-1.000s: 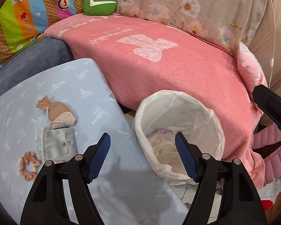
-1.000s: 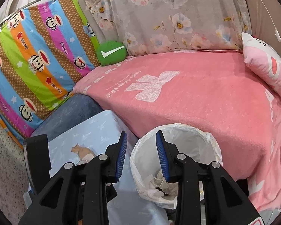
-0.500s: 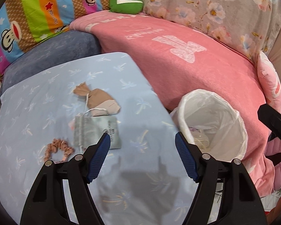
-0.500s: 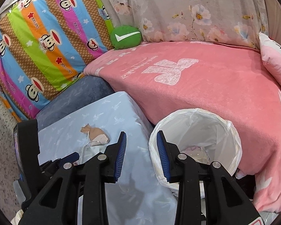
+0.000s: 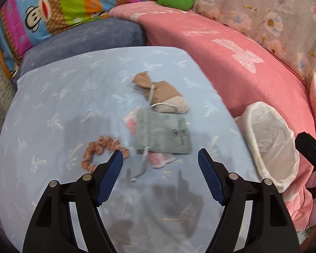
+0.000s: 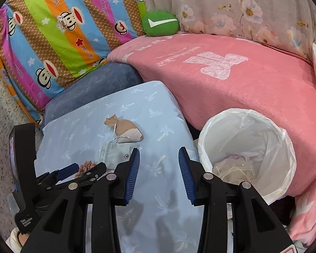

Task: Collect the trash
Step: 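Move both tools back to the remaining items on the table, then grasp the polka-dot scrunchie with the left tool while the right grasps the grey pouch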

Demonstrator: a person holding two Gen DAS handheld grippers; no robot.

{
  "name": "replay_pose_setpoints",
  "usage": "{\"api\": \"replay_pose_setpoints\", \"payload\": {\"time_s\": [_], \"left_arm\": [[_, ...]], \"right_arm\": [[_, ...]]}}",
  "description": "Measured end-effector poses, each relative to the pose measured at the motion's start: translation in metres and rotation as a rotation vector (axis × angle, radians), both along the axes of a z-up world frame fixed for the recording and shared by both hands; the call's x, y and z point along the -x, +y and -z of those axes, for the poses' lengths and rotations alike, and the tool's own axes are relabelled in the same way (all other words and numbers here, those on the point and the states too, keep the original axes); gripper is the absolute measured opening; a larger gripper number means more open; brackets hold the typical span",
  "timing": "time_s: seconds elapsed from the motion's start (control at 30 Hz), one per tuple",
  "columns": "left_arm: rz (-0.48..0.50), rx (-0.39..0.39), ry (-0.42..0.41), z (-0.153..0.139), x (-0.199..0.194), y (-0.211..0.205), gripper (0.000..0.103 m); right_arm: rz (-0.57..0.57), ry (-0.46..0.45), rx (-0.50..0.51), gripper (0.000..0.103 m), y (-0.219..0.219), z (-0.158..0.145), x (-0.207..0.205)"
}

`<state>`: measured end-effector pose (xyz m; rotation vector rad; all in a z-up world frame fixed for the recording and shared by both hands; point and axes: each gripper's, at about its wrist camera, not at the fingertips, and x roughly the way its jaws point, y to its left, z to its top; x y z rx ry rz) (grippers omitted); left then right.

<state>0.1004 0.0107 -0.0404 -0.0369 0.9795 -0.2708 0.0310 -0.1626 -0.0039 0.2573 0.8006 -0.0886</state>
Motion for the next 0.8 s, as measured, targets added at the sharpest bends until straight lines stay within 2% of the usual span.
{"api": "replay_pose_setpoints", "payload": {"time_s": [0.17,0.47,0.57,0.8], "left_arm": [[-0.085,-0.002,0.037,0.015,-0.009,0.035,0.077],[-0.204,0.003,0.101,0.041,-0.021,0.084,0.077],[-0.224,0.004,0.114,0.048,-0.025,0.091,0.077],[-0.220,0.013,0.133,0.058,-0.033,0.093,0.074]], "right_arm": [[-0.047,0.041,-0.001,0.038,0.025,0.018,-0.015],[-0.112,0.101,-0.001,0.039,0.064,0.052,-0.048],[-0.116,0.119,-0.002,0.046,0.073,0.062,-0.060],[-0.149,0.155,-0.024,0.047,0.092,0.082,-0.086]]}}
